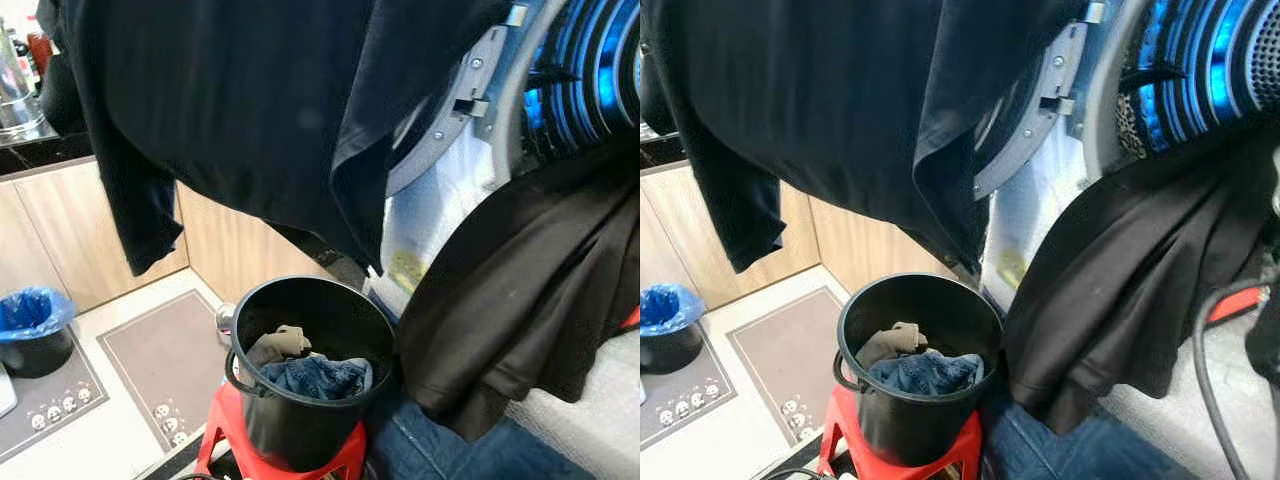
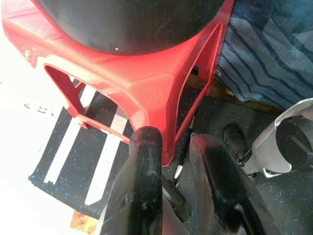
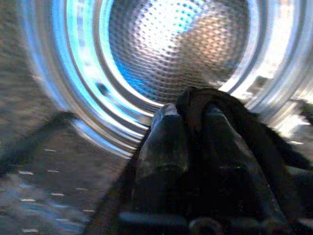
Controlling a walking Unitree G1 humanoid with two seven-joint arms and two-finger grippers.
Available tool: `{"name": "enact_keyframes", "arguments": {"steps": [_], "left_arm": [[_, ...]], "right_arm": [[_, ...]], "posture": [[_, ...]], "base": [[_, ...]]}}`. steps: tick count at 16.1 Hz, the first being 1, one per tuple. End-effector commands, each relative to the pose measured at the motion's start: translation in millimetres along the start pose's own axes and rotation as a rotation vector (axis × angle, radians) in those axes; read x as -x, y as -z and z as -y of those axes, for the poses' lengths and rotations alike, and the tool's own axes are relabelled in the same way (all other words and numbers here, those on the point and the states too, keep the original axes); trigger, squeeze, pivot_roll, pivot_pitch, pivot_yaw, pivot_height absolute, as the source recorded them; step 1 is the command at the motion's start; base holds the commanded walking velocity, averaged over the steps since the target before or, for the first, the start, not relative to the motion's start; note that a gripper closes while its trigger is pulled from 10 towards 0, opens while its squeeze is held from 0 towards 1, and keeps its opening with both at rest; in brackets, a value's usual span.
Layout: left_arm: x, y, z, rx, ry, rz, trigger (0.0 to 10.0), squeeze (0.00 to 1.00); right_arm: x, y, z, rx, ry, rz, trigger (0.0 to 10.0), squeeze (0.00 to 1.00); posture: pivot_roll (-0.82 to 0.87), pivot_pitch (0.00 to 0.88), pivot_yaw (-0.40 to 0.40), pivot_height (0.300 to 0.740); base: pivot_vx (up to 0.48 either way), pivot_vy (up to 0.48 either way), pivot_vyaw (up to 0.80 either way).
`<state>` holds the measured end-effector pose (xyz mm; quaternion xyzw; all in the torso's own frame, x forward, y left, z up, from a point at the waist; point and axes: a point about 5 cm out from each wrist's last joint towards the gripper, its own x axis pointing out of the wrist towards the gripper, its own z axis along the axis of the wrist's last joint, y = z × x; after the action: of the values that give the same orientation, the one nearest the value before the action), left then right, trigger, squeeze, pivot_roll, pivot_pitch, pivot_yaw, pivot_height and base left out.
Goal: Clothes washing
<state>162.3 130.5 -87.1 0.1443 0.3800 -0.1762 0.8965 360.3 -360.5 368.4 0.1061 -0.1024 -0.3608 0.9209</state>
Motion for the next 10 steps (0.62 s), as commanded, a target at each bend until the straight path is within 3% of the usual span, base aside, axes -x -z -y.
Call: {"name": "enact_keyframes", "arguments": {"steps": [1,2,6,10], "left_arm": [[9.5,30.2,9.3,-0.010,0.037,-0.133,10.0,0.00],[9.9,30.7,9.1,-0.009,0.042,-0.131,10.0,0.00],[11.1,33.2,7.6,-0.014,0.047,-0.137,10.0,0.00],[11.7,34.8,6.3,-0.014,0.042,-0.144,10.0,0.00]], "right_arm": [[-2.9,4.1,18.8,0.040,0.069,-0.032,10.0,0.00],[-4.3,14.6,32.2,0.099,0.110,-0.061,10.0,0.00],[-3.5,45.0,51.4,0.207,0.149,-0.172,10.0,0.00],[-2.5,50.7,53.1,0.317,0.155,-0.191,10.0,0.00]], "posture": [[-0.02,0.045,-0.090,0.740],[-0.02,0.050,-0.080,0.740],[-0.02,0.054,-0.069,0.740],[-0.02,0.053,-0.067,0.740]], "base": [[0.000,0.000,0.00],[0.000,0.000,0.00],[0.000,0.000,0.00],[0.000,0.000,0.00]]}}
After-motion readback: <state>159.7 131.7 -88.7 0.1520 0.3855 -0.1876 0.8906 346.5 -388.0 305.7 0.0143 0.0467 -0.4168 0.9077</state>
